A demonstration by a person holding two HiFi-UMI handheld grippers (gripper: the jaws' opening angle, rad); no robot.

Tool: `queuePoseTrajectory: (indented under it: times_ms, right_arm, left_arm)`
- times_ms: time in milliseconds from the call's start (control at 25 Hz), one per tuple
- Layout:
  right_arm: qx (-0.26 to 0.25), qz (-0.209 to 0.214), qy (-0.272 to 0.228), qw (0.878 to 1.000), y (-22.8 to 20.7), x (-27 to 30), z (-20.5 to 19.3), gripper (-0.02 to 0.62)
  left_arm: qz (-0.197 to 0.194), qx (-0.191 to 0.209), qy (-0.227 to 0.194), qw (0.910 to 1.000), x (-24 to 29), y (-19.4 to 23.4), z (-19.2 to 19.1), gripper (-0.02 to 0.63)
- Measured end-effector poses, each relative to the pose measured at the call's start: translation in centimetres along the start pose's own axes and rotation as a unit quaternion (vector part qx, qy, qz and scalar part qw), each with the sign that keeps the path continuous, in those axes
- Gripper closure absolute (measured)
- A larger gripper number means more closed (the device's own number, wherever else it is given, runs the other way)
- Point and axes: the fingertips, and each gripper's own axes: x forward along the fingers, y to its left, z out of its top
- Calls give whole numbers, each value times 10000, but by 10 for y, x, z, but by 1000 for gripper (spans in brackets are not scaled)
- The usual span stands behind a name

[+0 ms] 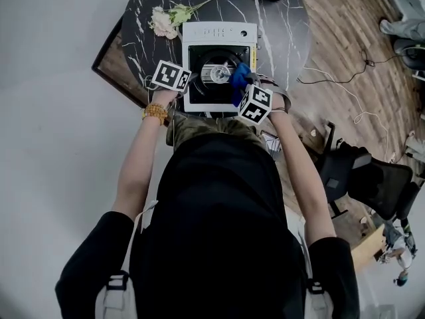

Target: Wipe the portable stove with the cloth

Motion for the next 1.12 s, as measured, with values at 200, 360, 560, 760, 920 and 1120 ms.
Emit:
queuePoseTrajectory:
  times_ms: [200,360,560,760,920,1120]
  right_arm:
    - [3,135,211,9997,-2,2,1,509]
    - [30,97,230,9997,-7,2,1,508]
    - [77,28,207,9998,-10,2,1,508]
    - [239,26,126,9996,-14,2,0,508]
    - [292,30,132,9995,-19,2,1,508]
    - [177,69,172,9997,-26,3,2,508]
  left_arm:
    - [-75,76,198,9997,1,-1,-2,360]
    - [-78,185,273,9994,0,-2,-1,360]
    - [-60,313,362,9988,1,-3,-2,357]
    - [-85,287,374,9989,1,-4,-4,357]
    - [-108,247,365,9990,1,-5,-5,357]
    - [-130,270,406,9987,1,-5,-5,357]
